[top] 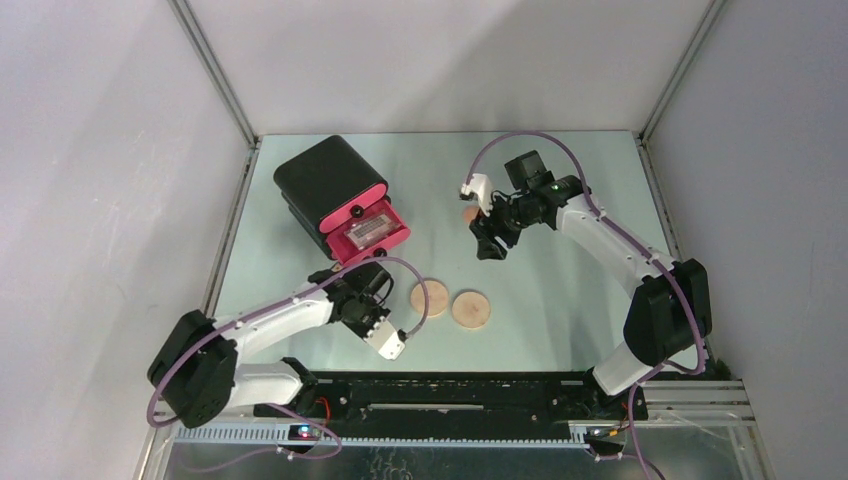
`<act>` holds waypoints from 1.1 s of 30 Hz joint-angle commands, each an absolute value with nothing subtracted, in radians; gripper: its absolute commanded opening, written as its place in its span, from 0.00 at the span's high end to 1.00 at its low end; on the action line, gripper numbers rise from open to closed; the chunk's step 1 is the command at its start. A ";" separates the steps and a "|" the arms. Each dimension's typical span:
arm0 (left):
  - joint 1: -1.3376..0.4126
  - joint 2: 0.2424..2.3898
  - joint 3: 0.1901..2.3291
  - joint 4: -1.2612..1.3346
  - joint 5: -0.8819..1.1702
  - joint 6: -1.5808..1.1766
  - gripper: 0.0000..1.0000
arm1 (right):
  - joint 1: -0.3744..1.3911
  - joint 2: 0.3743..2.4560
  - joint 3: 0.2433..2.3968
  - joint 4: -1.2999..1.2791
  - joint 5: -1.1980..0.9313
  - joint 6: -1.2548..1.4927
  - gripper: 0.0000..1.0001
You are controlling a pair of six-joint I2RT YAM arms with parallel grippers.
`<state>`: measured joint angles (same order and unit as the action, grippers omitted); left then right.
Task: Organize the makeup
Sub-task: Place the makeup in the drawer, then pick up the makeup from the center of the board.
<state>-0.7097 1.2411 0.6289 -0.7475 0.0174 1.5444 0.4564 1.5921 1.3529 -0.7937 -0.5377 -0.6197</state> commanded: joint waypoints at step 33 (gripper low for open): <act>-0.722 1.504 0.767 -0.749 -0.055 1.672 0.23 | 0.423 1.608 1.352 -0.810 -0.566 -0.636 0.34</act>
